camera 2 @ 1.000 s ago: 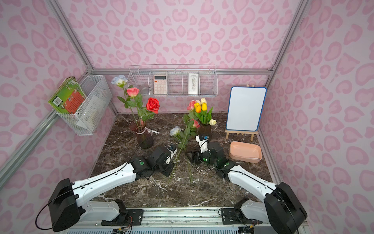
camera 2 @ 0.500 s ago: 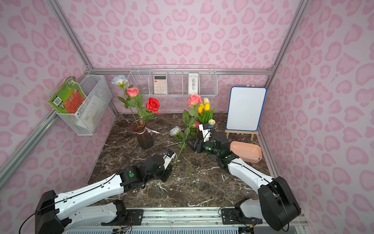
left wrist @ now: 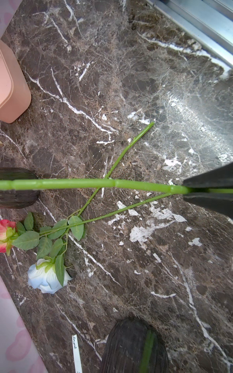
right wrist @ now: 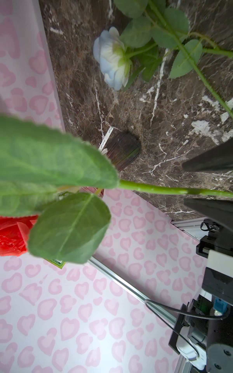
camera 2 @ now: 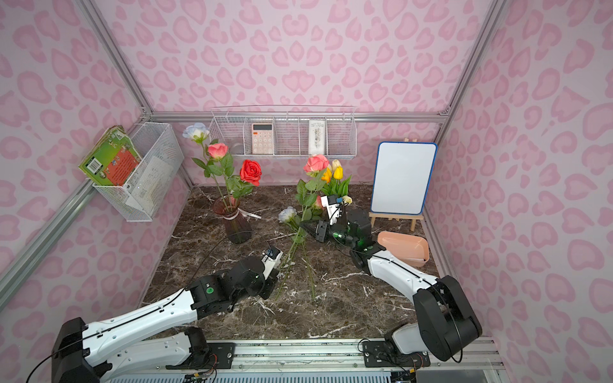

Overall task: Arrange the flowers in different vases according to their variety
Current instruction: Pick up the flower at the center of the board.

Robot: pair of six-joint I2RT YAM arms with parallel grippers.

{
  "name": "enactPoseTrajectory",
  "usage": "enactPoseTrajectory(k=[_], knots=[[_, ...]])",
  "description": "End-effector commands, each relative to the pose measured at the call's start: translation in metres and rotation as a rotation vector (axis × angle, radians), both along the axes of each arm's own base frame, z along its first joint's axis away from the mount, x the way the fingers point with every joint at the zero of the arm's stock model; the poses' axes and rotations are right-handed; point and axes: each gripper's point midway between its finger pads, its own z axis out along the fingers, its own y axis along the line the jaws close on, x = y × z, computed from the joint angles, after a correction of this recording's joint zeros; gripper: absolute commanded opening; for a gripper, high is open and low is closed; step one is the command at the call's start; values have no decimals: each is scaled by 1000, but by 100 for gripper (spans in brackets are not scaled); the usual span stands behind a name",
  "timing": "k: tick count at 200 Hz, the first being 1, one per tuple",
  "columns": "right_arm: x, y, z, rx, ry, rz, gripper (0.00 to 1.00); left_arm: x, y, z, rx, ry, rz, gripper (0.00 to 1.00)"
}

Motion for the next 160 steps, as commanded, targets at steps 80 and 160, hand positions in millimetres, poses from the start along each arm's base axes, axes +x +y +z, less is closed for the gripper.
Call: enactPoseTrajectory(k=[80,160], knots=[[0,6,33,29,-100,-19,0,7,8,9,-6,-41,59,29],[20,20,143,-4,-374,-180,0,19,117,20,16,-179,538,99]])
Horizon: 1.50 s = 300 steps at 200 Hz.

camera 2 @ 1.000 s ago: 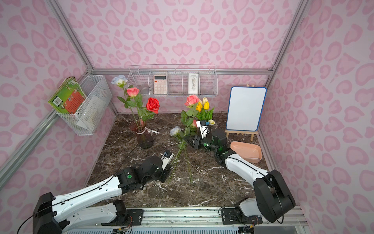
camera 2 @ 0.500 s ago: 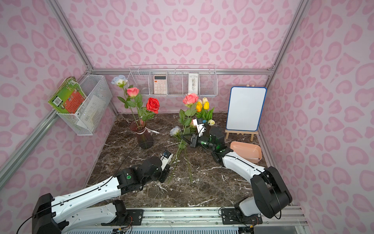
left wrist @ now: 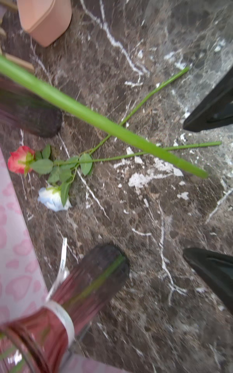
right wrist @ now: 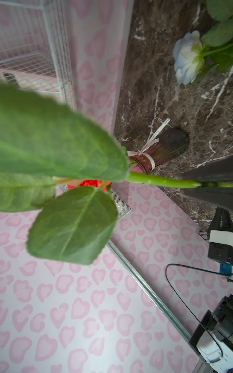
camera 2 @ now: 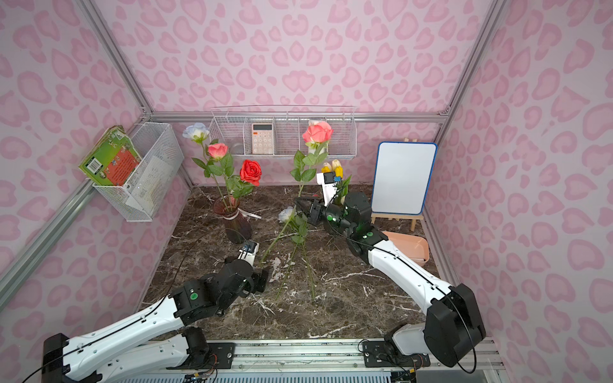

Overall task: Arrange the flowers in different vases according to their variety
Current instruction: Pick up the flower at the center of the board, then insert the flower into the vase.

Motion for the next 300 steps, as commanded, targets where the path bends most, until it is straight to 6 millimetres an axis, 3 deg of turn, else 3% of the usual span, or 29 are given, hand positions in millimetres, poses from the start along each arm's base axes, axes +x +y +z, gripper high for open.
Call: enactPoseTrajectory(k=[1,28,32,62,92,123,169,239,277,298,300], knots=[[10,3,26,-26,-97,-90,0,0,40,-2,5,-51,165,99],[6,24,71,0,-205,-118,0,-4,70,-8,-70,-92,251,99],[4,26,88,19,-237,-124,0,-5,74,-9,-80,-96,262,99],[3,56,127,39,-333,-150,0,-12,86,-10,-154,-141,279,99],[8,91,153,24,-419,-177,0,-15,94,-12,-171,-162,295,98],[20,130,159,-45,-490,-240,0,-17,97,-10,-185,-163,307,99],[49,165,146,-129,-515,-324,0,-20,92,-7,-194,-134,277,99],[76,196,80,-246,-483,-321,0,-26,88,-3,-249,-161,219,99],[82,215,42,-293,-449,-263,0,-30,91,1,-280,-184,209,99],[81,221,33,-299,-423,-232,0,-30,91,2,-285,-189,206,99],[84,225,20,-316,-410,-225,0,-30,91,1,-284,-188,205,98]])
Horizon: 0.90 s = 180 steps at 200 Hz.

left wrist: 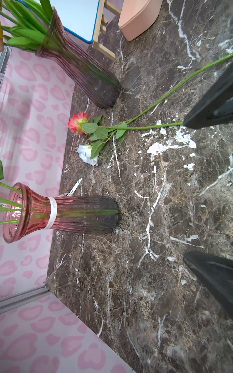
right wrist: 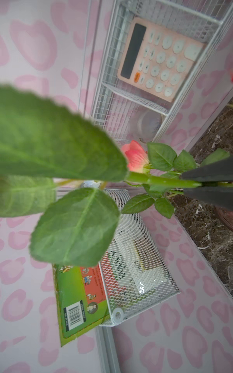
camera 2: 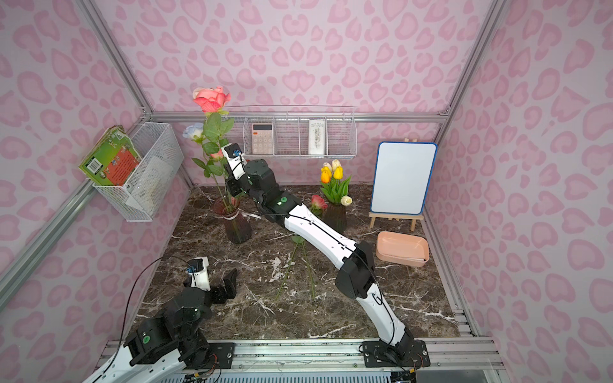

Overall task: Arrange the flowers in different vases according to their variety
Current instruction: Insert the flower into the vase.

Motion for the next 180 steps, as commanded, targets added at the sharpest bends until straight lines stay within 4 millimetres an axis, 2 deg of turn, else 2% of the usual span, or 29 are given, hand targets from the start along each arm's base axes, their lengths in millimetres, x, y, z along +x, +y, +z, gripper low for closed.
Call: enactPoseTrajectory(k=[1,5,12,25,60,68,71,76,108,143,147,180], knots=[[-2,9,-11,0,32,37,0,-1,0,-1,16,0,-12,98],[-1,11,-17,-5,43,41,0,-1,-1,-1,18,1,-13,99],[-1,13,-21,-11,56,50,7,-1,-1,-1,17,1,-14,98],[-2,16,-29,-23,82,64,27,0,-2,-2,21,6,-15,99],[-12,9,-20,-11,149,104,37,2,-5,-4,32,15,-20,99],[-13,8,-25,-15,179,120,40,2,-5,-4,34,15,-21,99],[-17,3,-12,0,177,127,41,2,-5,-4,35,16,-21,99],[-18,-1,-9,4,193,135,44,3,-6,-4,35,15,-21,99],[-32,-21,-12,6,310,206,53,4,-9,-5,41,20,-31,98],[-67,-47,-7,14,332,284,70,7,-14,-8,55,30,-44,99],[-71,-52,-1,24,325,295,72,7,-15,-8,58,31,-46,99],[-96,-89,2,46,334,319,84,9,-20,-10,70,43,-62,98]])
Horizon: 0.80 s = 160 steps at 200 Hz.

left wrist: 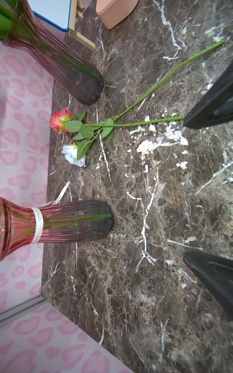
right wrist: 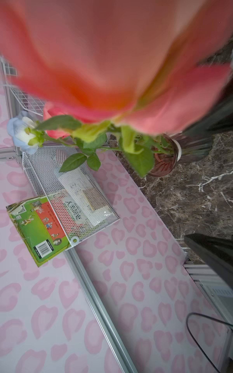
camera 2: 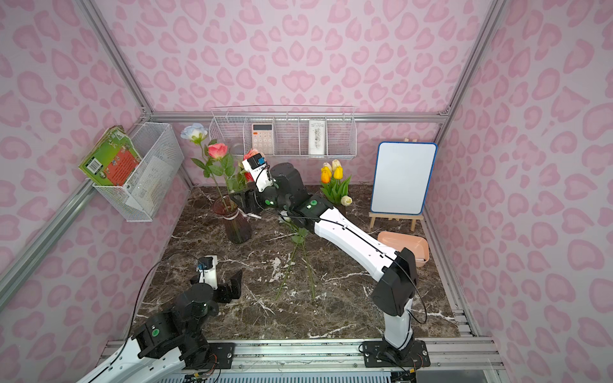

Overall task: Arrange the flowers in different vases according to their variety
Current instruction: Insert the flower into the vase, then pick up the flower at the center of the board.

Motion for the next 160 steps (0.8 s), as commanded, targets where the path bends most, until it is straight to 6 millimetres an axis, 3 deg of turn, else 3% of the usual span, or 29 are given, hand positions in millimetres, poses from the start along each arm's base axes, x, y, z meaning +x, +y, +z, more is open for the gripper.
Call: enactPoseTrajectory(k=[1,41,58,59,62,109,160], knots=[[-17,-18,20,72,-18,36,85,3,-7,4,-12,-11,-21,99],[-38,-69,11,55,-23,-37,99,5,-13,2,0,3,-38,99],[-45,-92,1,50,-24,-83,99,6,-17,0,7,16,-51,98],[-45,-96,-9,36,-12,-91,99,6,-17,-1,8,17,-52,99],[-46,-99,-15,29,-6,-100,99,6,-17,-1,10,20,-53,99],[-52,-166,-77,-13,66,-247,99,6,-37,-14,23,149,-105,99],[-44,-232,-157,-108,135,-469,99,-1,-80,-58,58,429,-195,94]])
